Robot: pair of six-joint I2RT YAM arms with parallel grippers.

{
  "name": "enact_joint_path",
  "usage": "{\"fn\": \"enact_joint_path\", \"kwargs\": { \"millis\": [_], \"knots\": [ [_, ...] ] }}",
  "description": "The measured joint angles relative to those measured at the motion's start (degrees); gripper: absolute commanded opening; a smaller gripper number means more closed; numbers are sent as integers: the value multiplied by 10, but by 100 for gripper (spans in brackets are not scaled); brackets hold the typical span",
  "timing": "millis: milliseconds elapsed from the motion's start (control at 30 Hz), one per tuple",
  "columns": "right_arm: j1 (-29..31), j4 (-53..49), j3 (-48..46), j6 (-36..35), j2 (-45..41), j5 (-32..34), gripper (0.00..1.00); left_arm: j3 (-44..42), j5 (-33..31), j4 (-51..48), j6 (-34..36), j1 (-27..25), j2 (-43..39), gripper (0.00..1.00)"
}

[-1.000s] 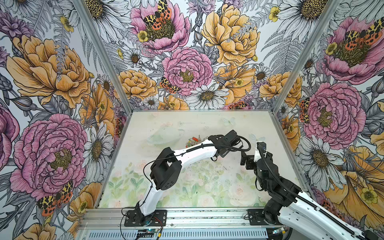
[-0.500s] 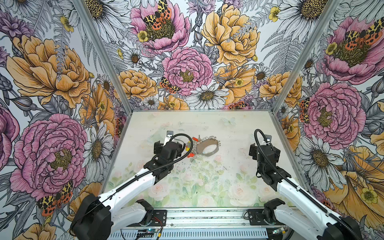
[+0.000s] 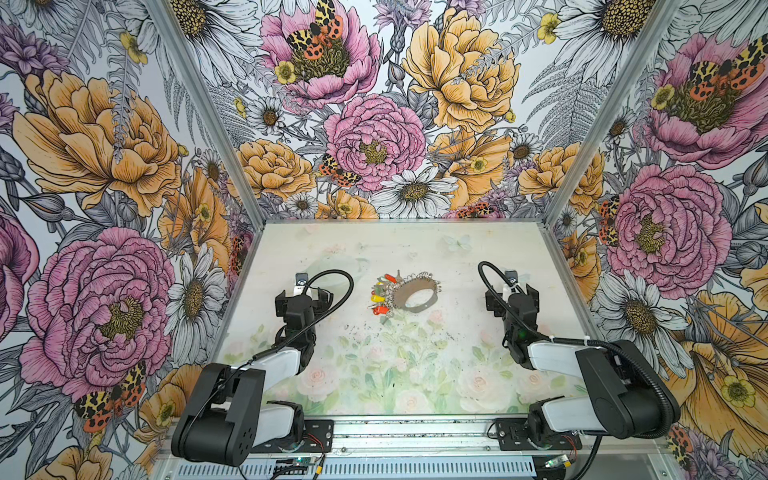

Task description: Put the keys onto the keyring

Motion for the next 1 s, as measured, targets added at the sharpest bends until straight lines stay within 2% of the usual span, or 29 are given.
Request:
{"fn": "enact_joint_path", "kwargs": {
  "millis": [167,267,367,700,1000],
  "knots": [
    [-73,56,8,35,54,-78,99,23,112,55,-2,33,56,99],
    [-82,45,19,56,68,-89,99,23,139,142,-36,81,107,99],
    [-85,51,24,73,68,-88,100,20,146,154,-68,116,127,99],
    [-85,51,25,86,68,-90,99,21,151,179,-90,108,131,99],
    [-85,50,28,85,68,-102,99,33,181,174,-89,108,131,99]
  ]
}}
